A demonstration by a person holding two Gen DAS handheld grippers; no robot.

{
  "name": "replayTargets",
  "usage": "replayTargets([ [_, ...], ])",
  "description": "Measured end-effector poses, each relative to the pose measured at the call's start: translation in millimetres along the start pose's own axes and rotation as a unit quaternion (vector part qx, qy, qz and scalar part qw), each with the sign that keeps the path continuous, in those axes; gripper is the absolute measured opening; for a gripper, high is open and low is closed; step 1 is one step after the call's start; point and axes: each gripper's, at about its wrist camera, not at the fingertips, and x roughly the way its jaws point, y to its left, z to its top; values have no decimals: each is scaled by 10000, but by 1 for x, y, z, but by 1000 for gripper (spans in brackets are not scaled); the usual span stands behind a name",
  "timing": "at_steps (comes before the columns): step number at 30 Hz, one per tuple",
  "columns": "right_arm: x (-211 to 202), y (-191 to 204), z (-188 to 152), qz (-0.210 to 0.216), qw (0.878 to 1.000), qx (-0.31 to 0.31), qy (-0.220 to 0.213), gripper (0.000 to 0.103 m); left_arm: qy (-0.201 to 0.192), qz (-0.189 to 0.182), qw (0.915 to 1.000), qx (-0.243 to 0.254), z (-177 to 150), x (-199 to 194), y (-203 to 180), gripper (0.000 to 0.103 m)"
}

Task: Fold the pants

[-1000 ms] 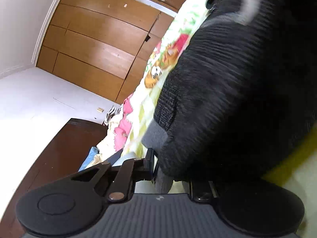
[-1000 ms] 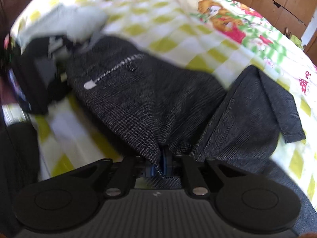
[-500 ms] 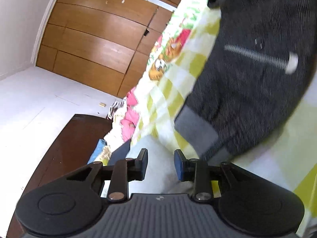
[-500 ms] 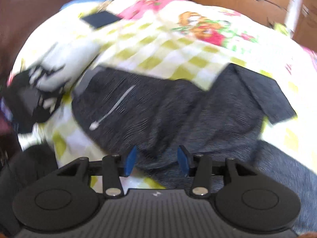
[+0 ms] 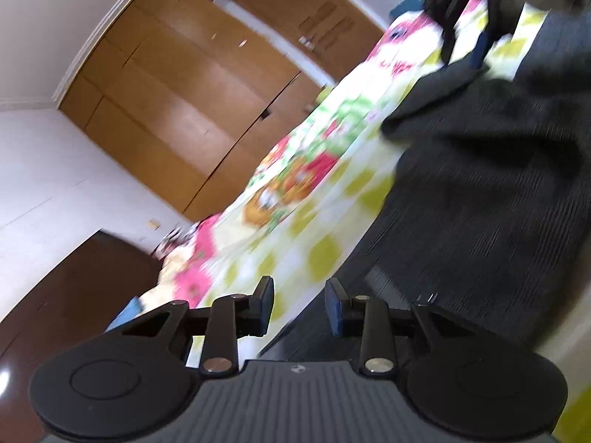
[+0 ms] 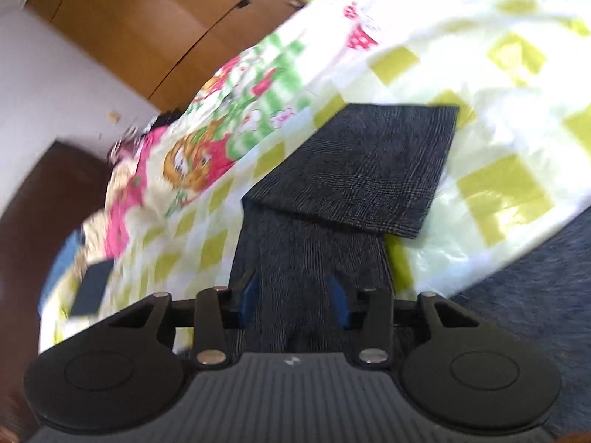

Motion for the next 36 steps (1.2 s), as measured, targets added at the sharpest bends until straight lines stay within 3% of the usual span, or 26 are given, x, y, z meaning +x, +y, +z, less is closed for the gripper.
replayTargets([
  [7, 17, -43, 22, -279, 9937, 843, -680, 42, -253, -592, 9977, -229, 33, 15, -37, 46],
  [10, 24, -57, 24, -315, 9912, 1095, -676, 41, -266, -751, 9965, -251, 39, 19, -46, 46],
  [18, 4, -54, -3, -76, 9889, 1374, -562, 42, -151, -893, 9949, -442, 37, 21, -47, 46],
  [27, 27, -61, -6, -341, 9758, 1902, -1024, 39, -137, -901, 9948, -464, 37, 18, -47, 47],
  [30, 28, -63, -7, -218, 9678, 2212, -1184, 42, -172, -926, 9946, -431, 36, 17, -49, 47],
  [33, 33, -57, -5, -347, 9692, 2026, -1360, 41, -175, -960, 9940, -494, 37, 16, -47, 47],
  [34, 36, -59, -2, -364, 9683, 2003, -1448, 37, -176, -959, 9940, -495, 37, 17, -48, 47],
  [36, 39, -67, 3, -304, 9612, 2259, -1552, 9, -171, -952, 9942, -472, 38, 17, -48, 47],
])
